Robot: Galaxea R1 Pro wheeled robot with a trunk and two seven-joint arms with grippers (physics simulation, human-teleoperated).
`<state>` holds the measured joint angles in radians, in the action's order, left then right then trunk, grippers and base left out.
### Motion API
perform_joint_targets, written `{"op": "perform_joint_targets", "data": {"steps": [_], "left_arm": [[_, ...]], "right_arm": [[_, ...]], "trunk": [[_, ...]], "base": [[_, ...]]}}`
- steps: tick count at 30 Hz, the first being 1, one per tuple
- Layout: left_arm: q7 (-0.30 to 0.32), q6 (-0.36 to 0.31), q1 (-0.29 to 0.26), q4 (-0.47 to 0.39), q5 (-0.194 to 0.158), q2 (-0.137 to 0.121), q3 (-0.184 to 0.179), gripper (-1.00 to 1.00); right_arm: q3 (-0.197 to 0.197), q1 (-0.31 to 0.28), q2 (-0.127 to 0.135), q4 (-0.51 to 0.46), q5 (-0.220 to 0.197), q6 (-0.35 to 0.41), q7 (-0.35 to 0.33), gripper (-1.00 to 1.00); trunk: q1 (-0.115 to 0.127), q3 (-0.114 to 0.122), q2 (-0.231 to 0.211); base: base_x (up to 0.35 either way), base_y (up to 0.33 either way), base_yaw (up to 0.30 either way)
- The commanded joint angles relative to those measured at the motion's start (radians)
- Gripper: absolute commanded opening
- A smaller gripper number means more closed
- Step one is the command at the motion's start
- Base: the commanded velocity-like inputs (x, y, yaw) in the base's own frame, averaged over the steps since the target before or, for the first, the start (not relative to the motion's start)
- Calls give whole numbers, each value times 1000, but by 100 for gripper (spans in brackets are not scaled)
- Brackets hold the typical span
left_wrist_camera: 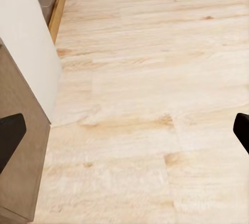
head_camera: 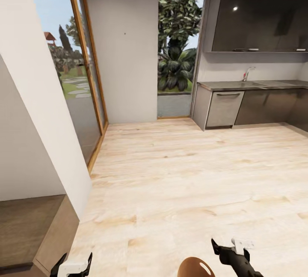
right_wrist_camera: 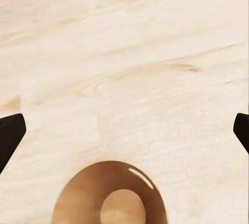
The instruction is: Put the three can of soda from the living room inside the tash can in the kitchen.
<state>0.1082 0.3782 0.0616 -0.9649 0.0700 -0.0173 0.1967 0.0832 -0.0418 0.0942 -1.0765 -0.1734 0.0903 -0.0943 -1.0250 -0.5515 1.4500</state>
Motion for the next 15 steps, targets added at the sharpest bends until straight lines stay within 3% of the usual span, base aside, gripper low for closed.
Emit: {"op": "perform_joint_targets", "data": {"steps": [1,5,6,7,8,10,13,15], "left_arm": [[0,0,0,0,0,0,1,100],[0,-2,0,0,1,0,2,100],[1,-3,0,0,2,0,2,100],[1,-3,0,0,2,0,1,100],[1,-4,0,0,2,0,1,100],[1,-5,0,0,2,0,1,100],[1,-6,-1,1,3,0,1,100],[2,-6,-1,1,3,0,1,100]], "right_arm": [[2,-12,4,0,0,62,1,100],[6,-132,45,18,-1,320,10,100],[8,-313,111,109,-1,547,17,100],[8,-368,130,152,-1,593,18,100],[6,-495,172,276,-2,670,17,100],[-13,-768,241,612,9,752,15,100],[-48,-929,260,784,47,780,13,100],[-73,-993,249,843,80,796,10,100]], "trunk": [[0,0,0],[0,0,0],[0,0,0],[0,0,0],[0,0,0],[0,0,0],[0,0,0],[0,0,0]], "base": [[3,0,3],[2,0,2],[0,0,0],[0,0,0],[0,0,0],[0,0,0],[0,0,0],[0,0,0]]}}
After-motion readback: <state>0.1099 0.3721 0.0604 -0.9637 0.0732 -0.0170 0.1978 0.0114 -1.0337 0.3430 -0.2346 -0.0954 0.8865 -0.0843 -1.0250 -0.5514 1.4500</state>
